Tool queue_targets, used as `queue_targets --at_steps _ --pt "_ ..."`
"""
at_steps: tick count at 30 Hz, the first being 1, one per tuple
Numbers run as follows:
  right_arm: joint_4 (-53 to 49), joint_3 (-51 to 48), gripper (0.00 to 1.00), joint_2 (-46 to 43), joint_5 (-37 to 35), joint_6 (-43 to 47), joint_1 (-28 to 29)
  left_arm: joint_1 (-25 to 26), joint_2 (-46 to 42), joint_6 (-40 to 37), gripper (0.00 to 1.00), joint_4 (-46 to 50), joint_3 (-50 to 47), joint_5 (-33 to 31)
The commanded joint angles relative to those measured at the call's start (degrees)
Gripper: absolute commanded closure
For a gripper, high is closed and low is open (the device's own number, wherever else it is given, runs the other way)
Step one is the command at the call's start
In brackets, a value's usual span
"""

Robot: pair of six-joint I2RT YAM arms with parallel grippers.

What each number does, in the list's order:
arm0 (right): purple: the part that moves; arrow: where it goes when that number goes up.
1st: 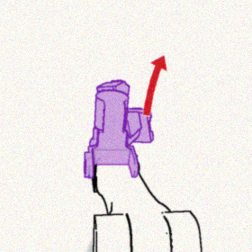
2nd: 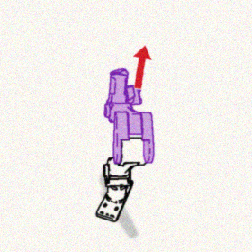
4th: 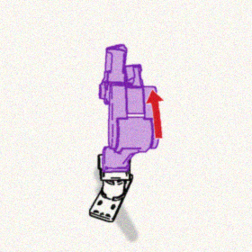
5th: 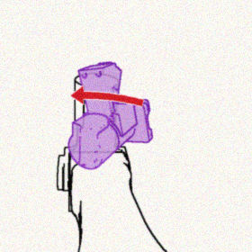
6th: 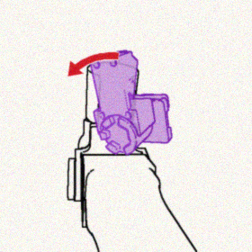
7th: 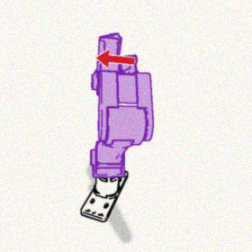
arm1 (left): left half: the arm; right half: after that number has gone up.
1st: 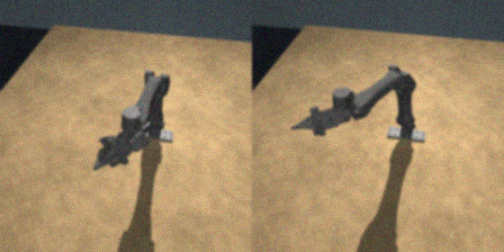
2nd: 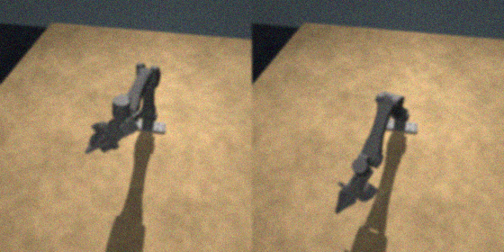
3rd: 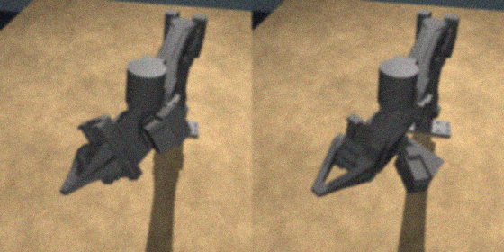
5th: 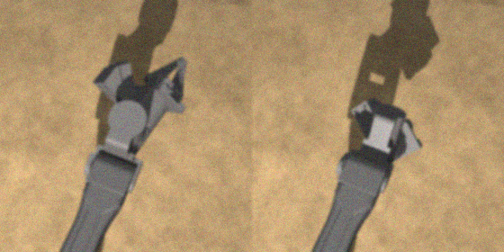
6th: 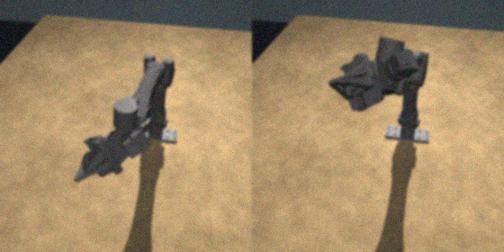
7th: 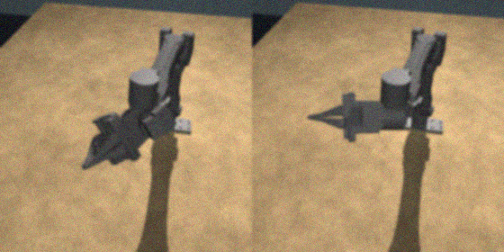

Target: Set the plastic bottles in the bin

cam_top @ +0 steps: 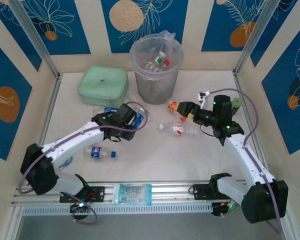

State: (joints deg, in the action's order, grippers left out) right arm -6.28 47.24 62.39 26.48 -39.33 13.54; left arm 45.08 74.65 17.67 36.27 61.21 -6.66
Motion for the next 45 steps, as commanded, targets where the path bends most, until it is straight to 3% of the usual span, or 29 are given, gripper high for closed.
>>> queue_targets --at_steps 1,4,9,14,21,26,27,28,30,33,34,39,45 --pt "3.3 2.7 0.04 3.2 2.8 1.0 2.8 1.5 -2.1 1.2 0.61 -11.0 -4.4 9.9" --pt "6.1 3.5 0.06 6.5 3.2 -0.6 3.8 2.6 -2.5 1.7 0.62 -15.1 -5.6 11.9" --pt "5.7 6.9 0.22 12.3 2.6 -0.8 5.3 4.1 -1.9 0.9 0.62 -16.4 -5.0 12.6" --pt "6.1 7.5 0.27 15.7 4.2 -0.8 6.1 4.3 -2.0 1.5 0.62 -18.1 -5.7 12.4" --pt "4.6 8.2 0.54 17.2 3.2 0.8 8.0 4.4 -1.0 1.4 0.62 -17.8 -5.5 11.7" --pt "1.5 9.7 0.79 15.5 1.3 3.0 7.7 4.5 -1.4 1.4 0.61 -17.0 -5.5 10.0" --pt "0.0 10.7 0.82 14.8 0.6 4.1 7.7 4.4 -1.7 1.6 0.60 -16.9 -5.6 9.5" --pt "-1.5 11.8 0.85 14.2 -0.1 5.1 7.5 4.4 -1.9 2.1 0.52 -16.6 -5.5 9.0" --pt "-6.2 15.0 0.91 12.5 -1.9 8.5 7.0 4.4 -3.0 3.4 0.27 -15.5 -5.5 8.3" --pt "-12.9 20.4 0.95 9.8 -5.1 13.3 5.8 4.4 -6.7 4.9 0.03 -13.8 -6.8 6.0" --pt "-14.7 22.2 0.95 8.9 -6.2 14.6 5.1 4.3 -8.2 5.3 0.00 -13.3 -7.4 4.9" --pt "-16.0 30.9 0.99 5.1 -9.4 17.1 -0.8 3.7 -14.3 9.4 0.00 -7.7 -9.9 -3.2" --pt "-2.1 37.0 1.00 5.9 -10.6 11.4 -8.6 1.4 -16.3 16.0 0.04 1.4 -10.2 -7.0"
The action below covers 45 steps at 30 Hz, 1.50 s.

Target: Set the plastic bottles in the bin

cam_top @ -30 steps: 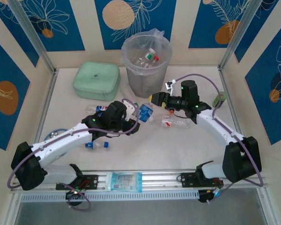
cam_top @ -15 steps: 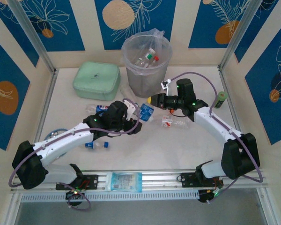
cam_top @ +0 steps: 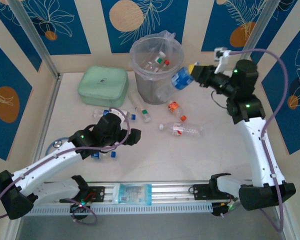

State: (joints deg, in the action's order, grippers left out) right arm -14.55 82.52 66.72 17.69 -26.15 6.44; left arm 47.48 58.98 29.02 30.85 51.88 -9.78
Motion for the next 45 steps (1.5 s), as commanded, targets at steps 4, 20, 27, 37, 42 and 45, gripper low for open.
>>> queue_targets --at_steps 4,20,27,37,42,45 --pt "10.7 9.4 1.00 9.9 -7.8 1.7 -1.1 -1.6 -1.2 6.3 0.04 11.4 -0.9 -5.4" --pt "-12.4 59.2 1.00 56.3 -9.0 17.6 8.3 -1.6 -2.9 8.7 0.11 23.9 -0.5 -3.4" --pt "-17.0 67.0 1.00 67.9 -7.3 16.7 9.8 -1.6 -4.2 9.4 0.11 25.9 -1.2 -4.0" --pt "-17.0 65.8 0.95 73.4 -6.0 13.0 10.5 -1.6 -3.2 8.1 0.08 24.9 -2.0 -3.6" --pt "-19.1 68.1 0.66 73.7 -7.1 12.9 9.9 -1.6 -2.9 7.2 0.06 25.4 -1.7 -3.8" --pt "-21.3 70.2 0.46 72.7 -8.1 13.9 9.5 -1.6 -3.0 6.9 0.05 25.2 -1.4 -4.2"
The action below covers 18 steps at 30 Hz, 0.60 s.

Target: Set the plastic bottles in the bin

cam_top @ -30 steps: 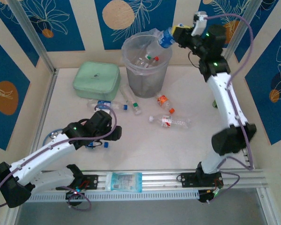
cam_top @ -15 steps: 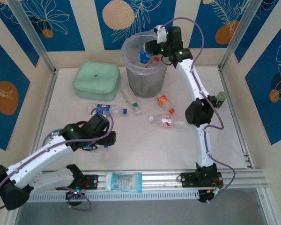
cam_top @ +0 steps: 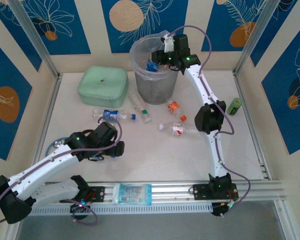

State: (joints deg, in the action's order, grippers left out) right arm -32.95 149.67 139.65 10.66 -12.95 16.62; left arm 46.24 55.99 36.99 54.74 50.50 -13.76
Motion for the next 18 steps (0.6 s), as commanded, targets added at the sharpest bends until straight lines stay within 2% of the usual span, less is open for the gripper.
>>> queue_targets --at_steps 1,3,6,9,15,18 --pt "-3.5 3.5 0.40 -0.8 -1.3 1.3 -0.9 -0.4 0.2 -1.1 0.05 1.4 0.2 -0.4" --pt "-3.7 3.7 0.31 -2.5 -1.5 2.2 -1.0 -0.4 0.4 -1.3 0.04 1.3 0.5 -0.6" --pt "-2.5 3.8 0.20 -4.9 2.4 3.5 -1.8 -0.4 1.0 -2.0 0.01 1.3 1.0 -0.7" --pt "-3.1 5.7 0.12 -6.7 5.0 3.0 -2.9 -0.4 1.4 -2.6 0.00 1.4 1.5 -0.8" --pt "-4.9 5.5 0.09 -13.1 7.0 1.7 -4.5 -0.4 1.9 -2.4 0.00 0.5 1.8 -1.0" --pt "-5.6 2.3 0.09 -17.8 7.7 2.0 -4.4 -0.3 2.4 -2.4 0.00 0.3 2.1 -1.2"
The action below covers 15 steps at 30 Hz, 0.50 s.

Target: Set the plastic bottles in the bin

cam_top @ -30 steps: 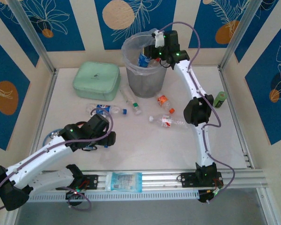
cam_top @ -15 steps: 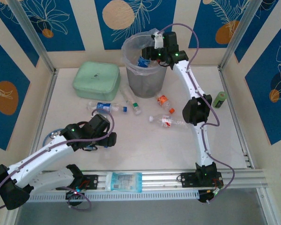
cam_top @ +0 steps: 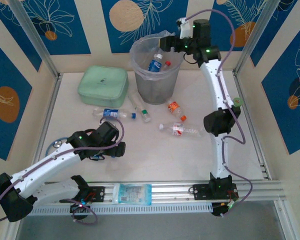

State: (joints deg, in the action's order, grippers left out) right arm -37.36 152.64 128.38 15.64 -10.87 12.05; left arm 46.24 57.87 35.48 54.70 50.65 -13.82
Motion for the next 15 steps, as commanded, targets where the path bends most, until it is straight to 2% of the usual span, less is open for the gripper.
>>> queue_targets --at_steps 1,5,7,13,15 --pt "-1.0 -2.9 0.08 -8.4 2.9 -0.2 0.1 -0.4 0.8 -0.8 0.00 0.2 2.1 -1.2" --pt "2.3 -15.8 0.06 -18.1 3.6 -0.6 0.0 -0.4 1.7 -0.9 0.00 -0.2 2.4 -1.6" --pt "6.2 -26.0 0.05 -24.6 3.7 -1.2 -0.1 -0.3 2.3 -1.2 0.00 0.3 2.9 -2.6" --pt "17.9 -57.3 0.02 -44.6 3.1 -5.4 -2.6 -0.5 6.0 -4.1 0.00 3.6 6.0 -11.9" --pt "19.1 -65.6 0.02 -50.3 1.7 -7.9 -4.0 -1.0 8.6 -4.3 0.00 4.4 7.2 -12.8"
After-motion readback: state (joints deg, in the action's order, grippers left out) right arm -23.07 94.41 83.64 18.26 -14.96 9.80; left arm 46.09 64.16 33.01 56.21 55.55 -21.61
